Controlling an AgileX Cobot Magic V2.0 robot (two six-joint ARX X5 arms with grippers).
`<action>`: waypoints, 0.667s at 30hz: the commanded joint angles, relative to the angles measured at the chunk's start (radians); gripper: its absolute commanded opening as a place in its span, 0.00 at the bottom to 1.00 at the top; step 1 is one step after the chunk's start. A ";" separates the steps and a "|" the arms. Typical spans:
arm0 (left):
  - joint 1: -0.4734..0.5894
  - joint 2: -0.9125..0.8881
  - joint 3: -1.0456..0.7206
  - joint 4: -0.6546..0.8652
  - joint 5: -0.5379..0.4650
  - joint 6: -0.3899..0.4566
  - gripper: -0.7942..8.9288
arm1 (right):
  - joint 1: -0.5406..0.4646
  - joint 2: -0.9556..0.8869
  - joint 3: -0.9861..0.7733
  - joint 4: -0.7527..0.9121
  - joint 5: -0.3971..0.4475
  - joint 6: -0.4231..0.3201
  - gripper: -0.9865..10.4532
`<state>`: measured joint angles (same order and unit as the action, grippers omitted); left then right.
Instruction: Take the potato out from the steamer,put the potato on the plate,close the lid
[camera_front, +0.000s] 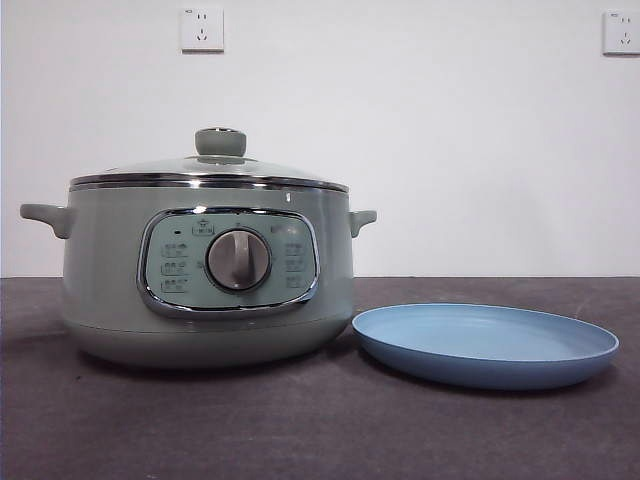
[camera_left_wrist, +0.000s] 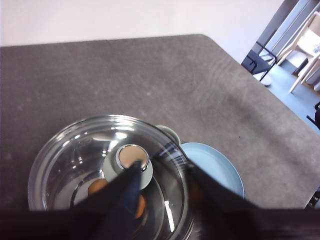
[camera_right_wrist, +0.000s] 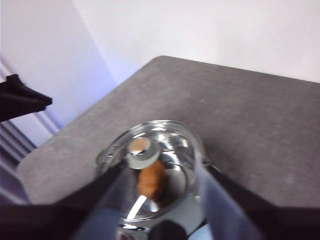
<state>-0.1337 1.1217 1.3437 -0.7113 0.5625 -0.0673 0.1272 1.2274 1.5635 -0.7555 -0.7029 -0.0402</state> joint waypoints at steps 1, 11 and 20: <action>-0.023 0.029 0.007 0.008 -0.024 0.009 0.63 | 0.013 0.000 0.005 0.007 0.030 -0.010 0.66; -0.205 0.172 0.007 0.114 -0.242 0.009 0.63 | 0.027 0.000 0.005 0.007 0.036 -0.009 0.66; -0.292 0.300 0.007 0.153 -0.435 0.045 0.63 | 0.039 -0.001 0.005 -0.013 0.134 -0.005 0.66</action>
<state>-0.4225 1.4082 1.3491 -0.5625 0.1383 -0.0483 0.1635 1.2274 1.5635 -0.7696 -0.5720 -0.0448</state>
